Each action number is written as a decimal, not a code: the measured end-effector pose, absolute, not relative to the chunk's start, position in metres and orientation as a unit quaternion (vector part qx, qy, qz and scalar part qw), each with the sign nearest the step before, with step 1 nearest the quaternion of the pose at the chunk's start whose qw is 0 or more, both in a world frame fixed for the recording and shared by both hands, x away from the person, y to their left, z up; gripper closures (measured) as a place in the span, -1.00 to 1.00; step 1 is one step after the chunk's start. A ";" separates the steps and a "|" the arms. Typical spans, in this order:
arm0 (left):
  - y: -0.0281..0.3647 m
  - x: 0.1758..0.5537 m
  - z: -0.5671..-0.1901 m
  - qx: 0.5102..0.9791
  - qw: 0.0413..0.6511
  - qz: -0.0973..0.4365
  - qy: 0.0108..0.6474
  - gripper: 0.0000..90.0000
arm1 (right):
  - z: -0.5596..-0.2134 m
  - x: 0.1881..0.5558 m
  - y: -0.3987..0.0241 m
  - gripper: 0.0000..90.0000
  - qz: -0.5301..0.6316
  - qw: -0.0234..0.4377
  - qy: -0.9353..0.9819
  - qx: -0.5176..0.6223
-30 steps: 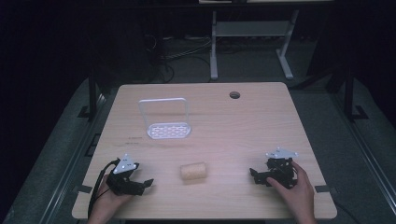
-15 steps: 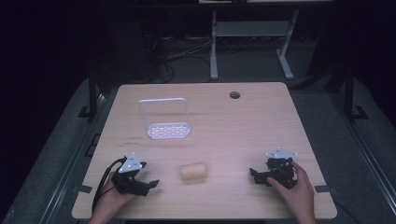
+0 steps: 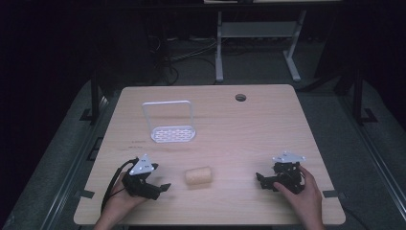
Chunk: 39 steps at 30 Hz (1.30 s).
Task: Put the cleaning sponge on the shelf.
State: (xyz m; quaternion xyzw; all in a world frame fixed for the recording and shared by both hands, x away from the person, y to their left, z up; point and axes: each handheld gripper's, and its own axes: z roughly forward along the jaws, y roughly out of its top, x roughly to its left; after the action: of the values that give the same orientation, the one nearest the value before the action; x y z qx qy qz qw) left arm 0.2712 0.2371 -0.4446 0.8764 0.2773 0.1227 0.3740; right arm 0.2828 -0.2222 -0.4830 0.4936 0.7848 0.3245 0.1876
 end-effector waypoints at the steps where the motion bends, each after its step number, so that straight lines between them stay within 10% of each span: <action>1: 0.236 0.272 -0.444 0.877 0.374 0.122 0.274 -0.70 | -0.483 0.283 -0.222 -1.00 0.324 0.188 0.785 0.494; 39: 0.189 0.287 -0.427 0.895 0.383 0.099 0.206 -0.70 | -0.483 0.283 -0.222 -1.00 0.325 0.188 0.784 0.493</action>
State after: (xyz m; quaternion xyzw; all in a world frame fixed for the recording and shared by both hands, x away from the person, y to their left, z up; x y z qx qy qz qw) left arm 0.2872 0.1892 -0.4273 0.8951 0.2060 0.0988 0.3828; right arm 0.2828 -0.2222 -0.4832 0.4934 0.7844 0.3254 0.1881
